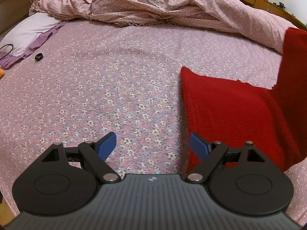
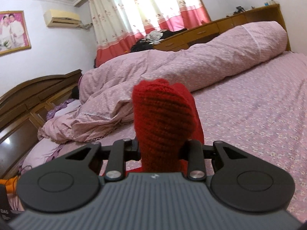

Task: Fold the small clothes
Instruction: 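Lift the cardigan end with the right tool, fold it over, open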

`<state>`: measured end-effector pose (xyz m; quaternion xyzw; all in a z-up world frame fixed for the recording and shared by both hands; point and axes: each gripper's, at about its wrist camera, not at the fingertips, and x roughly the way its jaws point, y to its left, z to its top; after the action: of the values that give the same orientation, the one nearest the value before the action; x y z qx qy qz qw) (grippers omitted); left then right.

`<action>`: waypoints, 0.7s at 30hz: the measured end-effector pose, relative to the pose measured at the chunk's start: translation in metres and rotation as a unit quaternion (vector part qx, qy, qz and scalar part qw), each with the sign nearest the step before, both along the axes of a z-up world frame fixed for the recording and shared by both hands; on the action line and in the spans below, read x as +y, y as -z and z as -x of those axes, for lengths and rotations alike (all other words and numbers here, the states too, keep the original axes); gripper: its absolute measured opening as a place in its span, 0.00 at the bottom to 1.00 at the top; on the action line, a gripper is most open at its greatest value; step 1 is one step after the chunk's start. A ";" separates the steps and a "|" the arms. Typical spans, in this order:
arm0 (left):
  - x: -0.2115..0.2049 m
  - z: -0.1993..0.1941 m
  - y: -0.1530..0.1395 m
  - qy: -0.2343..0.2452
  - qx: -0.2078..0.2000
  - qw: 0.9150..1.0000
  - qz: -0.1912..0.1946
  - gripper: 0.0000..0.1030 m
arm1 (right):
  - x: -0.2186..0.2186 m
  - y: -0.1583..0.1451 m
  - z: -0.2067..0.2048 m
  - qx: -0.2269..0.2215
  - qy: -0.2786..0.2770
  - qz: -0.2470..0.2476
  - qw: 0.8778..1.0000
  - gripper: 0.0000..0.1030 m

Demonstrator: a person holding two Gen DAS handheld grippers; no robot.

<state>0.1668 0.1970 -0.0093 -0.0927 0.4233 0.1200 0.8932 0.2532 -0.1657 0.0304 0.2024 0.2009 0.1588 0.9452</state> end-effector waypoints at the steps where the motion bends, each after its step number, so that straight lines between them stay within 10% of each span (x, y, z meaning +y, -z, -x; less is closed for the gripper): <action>1: 0.002 0.001 -0.001 -0.001 0.000 1.000 0.000 0.84 | 0.004 -0.001 0.000 -0.002 -0.004 0.002 1.000 0.31; 21: 0.035 0.014 0.011 -0.023 0.017 1.000 0.008 0.84 | 0.087 -0.003 0.001 -0.011 -0.065 0.034 0.997 0.30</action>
<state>0.1532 0.2316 -0.0199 -0.1077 0.4371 0.1387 0.8821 0.2525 -0.0792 0.0335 0.1552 0.2088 0.2156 0.9412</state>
